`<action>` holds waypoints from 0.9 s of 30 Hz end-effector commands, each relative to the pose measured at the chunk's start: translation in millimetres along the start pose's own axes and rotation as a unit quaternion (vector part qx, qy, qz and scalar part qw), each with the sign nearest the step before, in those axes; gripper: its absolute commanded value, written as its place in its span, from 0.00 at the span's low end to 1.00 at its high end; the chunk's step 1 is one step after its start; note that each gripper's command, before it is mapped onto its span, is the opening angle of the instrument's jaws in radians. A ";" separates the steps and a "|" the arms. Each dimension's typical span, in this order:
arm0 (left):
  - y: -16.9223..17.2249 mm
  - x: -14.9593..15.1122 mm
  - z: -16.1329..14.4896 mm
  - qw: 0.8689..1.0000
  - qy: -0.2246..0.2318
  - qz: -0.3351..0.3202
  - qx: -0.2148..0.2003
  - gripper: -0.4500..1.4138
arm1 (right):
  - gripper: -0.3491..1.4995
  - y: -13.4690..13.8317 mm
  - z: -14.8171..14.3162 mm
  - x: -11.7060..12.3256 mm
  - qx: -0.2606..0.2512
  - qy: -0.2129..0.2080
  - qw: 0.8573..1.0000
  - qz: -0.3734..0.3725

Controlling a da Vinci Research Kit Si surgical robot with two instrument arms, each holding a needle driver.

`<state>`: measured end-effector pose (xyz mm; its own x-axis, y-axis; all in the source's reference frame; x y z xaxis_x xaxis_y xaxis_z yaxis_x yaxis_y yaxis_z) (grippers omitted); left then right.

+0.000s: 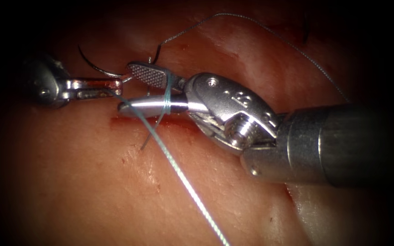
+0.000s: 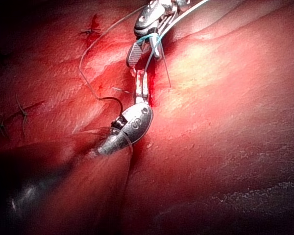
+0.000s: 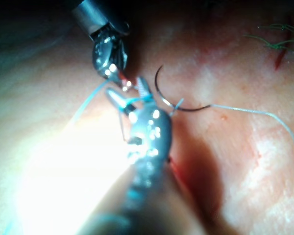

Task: Wound Closure

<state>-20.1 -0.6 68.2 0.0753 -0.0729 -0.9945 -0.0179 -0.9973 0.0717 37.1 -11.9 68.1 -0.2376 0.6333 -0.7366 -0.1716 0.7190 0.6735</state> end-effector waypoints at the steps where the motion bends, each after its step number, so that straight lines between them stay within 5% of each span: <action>1: 0.2 -0.6 0.4 1.000 0.003 0.001 -0.004 0.00 | 0.47 0.3 0.5 -0.7 -0.003 0.000 1.000 0.001; 17: 1.9 -1.5 1.5 1.000 0.013 -0.008 -0.019 0.00 | 0.43 0.9 0.5 -1.0 -0.025 0.002 0.999 0.025; 27: 3.0 -1.0 3.0 0.999 0.017 -0.010 -0.027 0.00 | 0.46 1.8 0.4 -1.2 -0.091 -0.007 0.995 0.038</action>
<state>-22.9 -3.6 68.6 0.1092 -0.0505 -0.9927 0.0394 -0.9977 0.0551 36.8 -11.2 69.6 -0.2390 0.6930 -0.6802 -0.3377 0.5974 0.7274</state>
